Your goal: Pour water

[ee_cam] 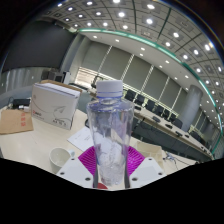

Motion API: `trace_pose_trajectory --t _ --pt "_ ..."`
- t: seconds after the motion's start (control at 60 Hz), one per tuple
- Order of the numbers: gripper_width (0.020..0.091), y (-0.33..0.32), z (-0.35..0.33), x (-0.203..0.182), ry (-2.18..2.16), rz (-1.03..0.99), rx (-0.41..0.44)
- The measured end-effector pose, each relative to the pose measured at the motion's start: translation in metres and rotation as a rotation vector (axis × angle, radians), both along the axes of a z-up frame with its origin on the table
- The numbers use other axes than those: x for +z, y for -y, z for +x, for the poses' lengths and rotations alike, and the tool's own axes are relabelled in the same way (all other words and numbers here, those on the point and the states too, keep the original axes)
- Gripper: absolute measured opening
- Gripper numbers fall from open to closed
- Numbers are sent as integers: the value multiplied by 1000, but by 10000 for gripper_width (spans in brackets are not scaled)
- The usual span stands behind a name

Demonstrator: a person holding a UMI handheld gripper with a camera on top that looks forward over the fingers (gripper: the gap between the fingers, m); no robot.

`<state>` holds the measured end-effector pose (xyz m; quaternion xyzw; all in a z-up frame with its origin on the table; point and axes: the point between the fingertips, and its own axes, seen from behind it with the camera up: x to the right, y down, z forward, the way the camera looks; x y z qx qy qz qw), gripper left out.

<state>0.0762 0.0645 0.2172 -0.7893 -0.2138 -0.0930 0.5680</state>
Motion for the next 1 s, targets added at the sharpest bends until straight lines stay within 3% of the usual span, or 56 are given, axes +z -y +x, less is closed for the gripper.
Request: trace_pose_trajectory --t 0.2,0.5,0.583,0.783,0.867,0.9,1.0 --pt "354 2 17 -53 -233 -68 27" --pt "366 4 40 -144 -385 -191 -18" --pt "393 8 43 -143 -409 -143 -3" --pt "553 11 44 -150 -412 -179 -20" --pt "875 23 45 -162 -413 -269 -59" --pt "842 28 44 -158 -418 -277 -66" --pt "858 45 50 -137 -393 -268 -108"
